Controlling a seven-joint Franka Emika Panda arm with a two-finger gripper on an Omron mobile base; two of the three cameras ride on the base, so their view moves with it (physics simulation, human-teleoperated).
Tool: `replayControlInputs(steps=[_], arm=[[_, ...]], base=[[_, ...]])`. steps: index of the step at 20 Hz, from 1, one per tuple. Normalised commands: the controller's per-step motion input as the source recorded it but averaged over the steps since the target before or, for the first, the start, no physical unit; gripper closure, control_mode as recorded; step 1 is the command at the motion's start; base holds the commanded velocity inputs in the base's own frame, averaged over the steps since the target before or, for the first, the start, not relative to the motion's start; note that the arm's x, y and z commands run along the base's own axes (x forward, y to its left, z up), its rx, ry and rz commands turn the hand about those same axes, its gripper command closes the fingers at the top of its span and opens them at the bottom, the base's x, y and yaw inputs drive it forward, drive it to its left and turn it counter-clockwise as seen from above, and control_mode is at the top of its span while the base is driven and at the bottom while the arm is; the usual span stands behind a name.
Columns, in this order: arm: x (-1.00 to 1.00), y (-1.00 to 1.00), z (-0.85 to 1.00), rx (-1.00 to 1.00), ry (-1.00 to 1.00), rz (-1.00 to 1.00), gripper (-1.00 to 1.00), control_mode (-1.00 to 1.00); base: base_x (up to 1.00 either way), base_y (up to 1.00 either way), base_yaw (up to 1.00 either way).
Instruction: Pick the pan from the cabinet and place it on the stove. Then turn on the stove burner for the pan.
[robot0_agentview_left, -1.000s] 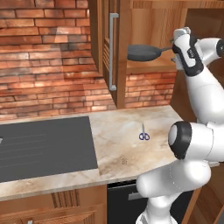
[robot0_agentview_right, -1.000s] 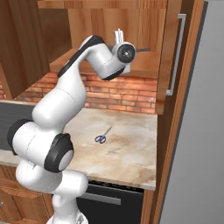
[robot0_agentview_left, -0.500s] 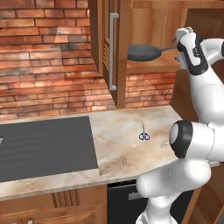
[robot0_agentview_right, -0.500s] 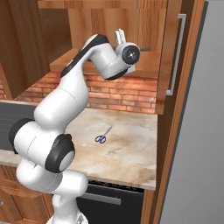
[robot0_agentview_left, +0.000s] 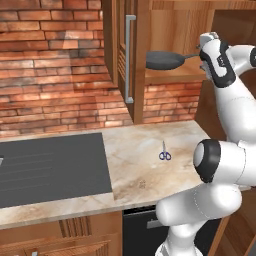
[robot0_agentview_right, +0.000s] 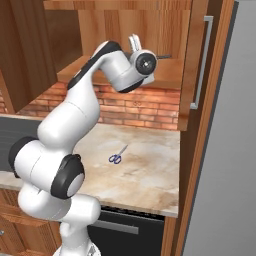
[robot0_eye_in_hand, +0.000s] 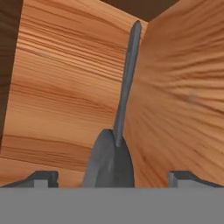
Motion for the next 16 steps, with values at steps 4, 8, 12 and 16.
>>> replayControlInputs(steps=[4,8,12,16], arm=[[0.05,-0.4,0.1,-0.13,-0.04,0.0,-1.0,-1.0],[0.0,-0.39,0.23,-0.12,-0.02,0.0,-1.0,-1.0],[0.01,-0.35,0.25,-0.13,0.0,0.0,-1.0,-1.0],[0.05,-0.3,0.03,-0.12,0.02,0.0,-1.0,-1.0]], base=[[0.0,0.0,0.0],[0.0,0.0,0.0],[0.0,0.0,0.0],[0.0,0.0,0.0]])
